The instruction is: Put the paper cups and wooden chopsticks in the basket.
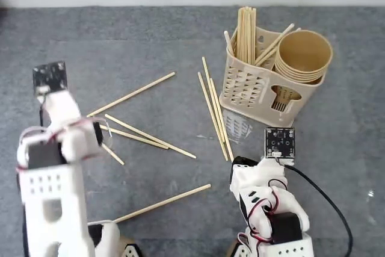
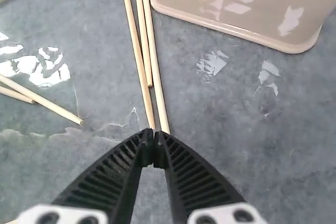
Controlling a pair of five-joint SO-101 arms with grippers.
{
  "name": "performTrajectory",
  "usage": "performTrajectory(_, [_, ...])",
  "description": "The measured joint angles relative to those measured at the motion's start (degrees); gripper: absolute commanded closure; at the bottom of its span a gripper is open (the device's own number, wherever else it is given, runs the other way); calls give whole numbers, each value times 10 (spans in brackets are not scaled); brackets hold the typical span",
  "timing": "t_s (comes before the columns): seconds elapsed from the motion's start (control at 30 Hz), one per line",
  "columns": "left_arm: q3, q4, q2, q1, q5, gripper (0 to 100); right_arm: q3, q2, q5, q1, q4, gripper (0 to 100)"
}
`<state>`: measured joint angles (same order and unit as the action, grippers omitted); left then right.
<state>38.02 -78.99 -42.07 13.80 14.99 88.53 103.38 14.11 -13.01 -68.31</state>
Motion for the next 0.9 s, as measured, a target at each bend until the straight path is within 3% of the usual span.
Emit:
performTrajectory(0.27, [-53,55,233,33,6,742,5,0,0,-1,0,990])
performTrajectory(0.9, [-349,58,678,71,25,837,25,1,0,-1,21,990])
